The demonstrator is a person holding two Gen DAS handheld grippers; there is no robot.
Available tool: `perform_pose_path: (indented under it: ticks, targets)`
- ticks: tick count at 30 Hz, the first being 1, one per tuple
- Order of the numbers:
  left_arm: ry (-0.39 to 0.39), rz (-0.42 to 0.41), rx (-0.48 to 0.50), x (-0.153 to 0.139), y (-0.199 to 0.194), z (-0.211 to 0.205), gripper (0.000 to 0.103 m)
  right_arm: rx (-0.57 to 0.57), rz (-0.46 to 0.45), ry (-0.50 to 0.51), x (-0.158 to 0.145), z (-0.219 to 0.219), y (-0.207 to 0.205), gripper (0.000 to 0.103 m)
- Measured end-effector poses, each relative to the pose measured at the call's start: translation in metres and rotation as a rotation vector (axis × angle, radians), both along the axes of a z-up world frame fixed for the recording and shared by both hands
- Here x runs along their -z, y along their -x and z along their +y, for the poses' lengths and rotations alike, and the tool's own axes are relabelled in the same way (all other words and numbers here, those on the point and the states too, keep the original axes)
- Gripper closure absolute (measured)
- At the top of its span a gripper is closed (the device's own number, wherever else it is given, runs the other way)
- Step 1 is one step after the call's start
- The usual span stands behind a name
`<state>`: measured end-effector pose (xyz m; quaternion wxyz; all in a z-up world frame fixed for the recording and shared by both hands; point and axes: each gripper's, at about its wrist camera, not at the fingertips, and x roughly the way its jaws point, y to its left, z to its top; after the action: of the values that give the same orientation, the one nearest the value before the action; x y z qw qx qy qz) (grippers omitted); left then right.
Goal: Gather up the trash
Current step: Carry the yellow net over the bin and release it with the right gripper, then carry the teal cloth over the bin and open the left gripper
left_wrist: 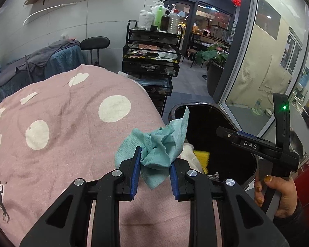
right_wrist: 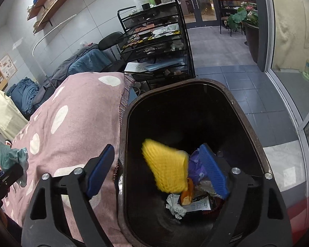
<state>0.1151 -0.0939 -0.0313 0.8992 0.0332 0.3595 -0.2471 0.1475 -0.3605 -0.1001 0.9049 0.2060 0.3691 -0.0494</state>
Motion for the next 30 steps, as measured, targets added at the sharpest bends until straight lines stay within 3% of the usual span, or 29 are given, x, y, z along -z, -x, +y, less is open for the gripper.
perform_pose_path:
  ticks: [16, 30]
  targets:
    - [-0.016, 0.030, 0.140, -0.004, -0.011, -0.062, 0.078, 0.154, -0.139, -0.023, -0.022, -0.032, 0.040, 0.010]
    - [-0.115, 0.064, 0.259, 0.010, -0.025, -0.128, 0.078, 0.291, -0.143, -0.021, -0.022, -0.075, 0.068, 0.010]
